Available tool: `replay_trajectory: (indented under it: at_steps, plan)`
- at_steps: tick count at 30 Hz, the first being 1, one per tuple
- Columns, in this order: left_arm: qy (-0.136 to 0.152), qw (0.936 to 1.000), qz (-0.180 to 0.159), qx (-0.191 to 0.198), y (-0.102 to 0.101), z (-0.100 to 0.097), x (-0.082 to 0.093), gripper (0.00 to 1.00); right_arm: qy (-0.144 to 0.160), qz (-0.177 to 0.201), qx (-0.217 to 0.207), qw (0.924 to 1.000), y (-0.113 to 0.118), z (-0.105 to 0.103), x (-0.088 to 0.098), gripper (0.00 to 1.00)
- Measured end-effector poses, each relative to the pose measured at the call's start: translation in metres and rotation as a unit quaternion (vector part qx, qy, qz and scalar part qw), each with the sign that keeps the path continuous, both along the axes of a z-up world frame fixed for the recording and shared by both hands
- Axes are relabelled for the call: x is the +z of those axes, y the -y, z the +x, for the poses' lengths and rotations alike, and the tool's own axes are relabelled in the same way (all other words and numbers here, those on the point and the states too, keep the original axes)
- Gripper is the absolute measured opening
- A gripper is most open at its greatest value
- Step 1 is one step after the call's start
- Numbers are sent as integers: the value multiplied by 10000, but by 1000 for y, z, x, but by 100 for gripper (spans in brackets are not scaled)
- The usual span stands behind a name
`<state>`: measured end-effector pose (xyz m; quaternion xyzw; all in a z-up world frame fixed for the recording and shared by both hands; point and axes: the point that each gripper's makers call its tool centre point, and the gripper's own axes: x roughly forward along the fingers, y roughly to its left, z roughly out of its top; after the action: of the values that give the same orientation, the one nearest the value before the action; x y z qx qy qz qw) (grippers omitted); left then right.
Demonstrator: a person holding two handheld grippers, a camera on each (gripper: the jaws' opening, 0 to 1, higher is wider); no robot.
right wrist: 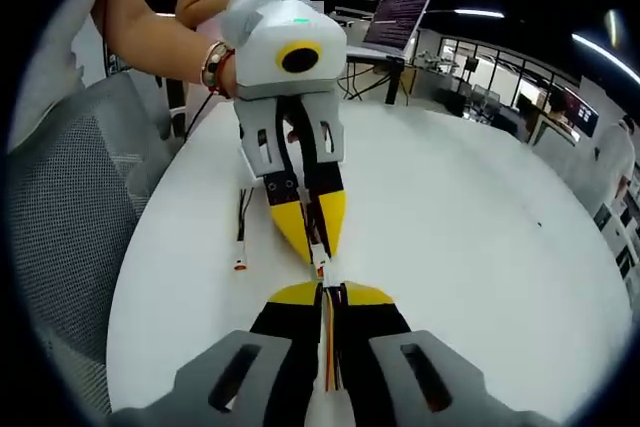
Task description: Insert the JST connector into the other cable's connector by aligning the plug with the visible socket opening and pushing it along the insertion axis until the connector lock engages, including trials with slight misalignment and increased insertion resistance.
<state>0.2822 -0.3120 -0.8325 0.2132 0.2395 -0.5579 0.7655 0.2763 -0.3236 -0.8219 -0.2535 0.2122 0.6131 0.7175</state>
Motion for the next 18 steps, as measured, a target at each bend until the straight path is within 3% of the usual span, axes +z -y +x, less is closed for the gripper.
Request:
replay_trajectory:
  at_steps: [18]
  plan:
    - [38,10000,-60,-23,0,-1,7,0,68,-197,136,9997,0,-4,-6,3]
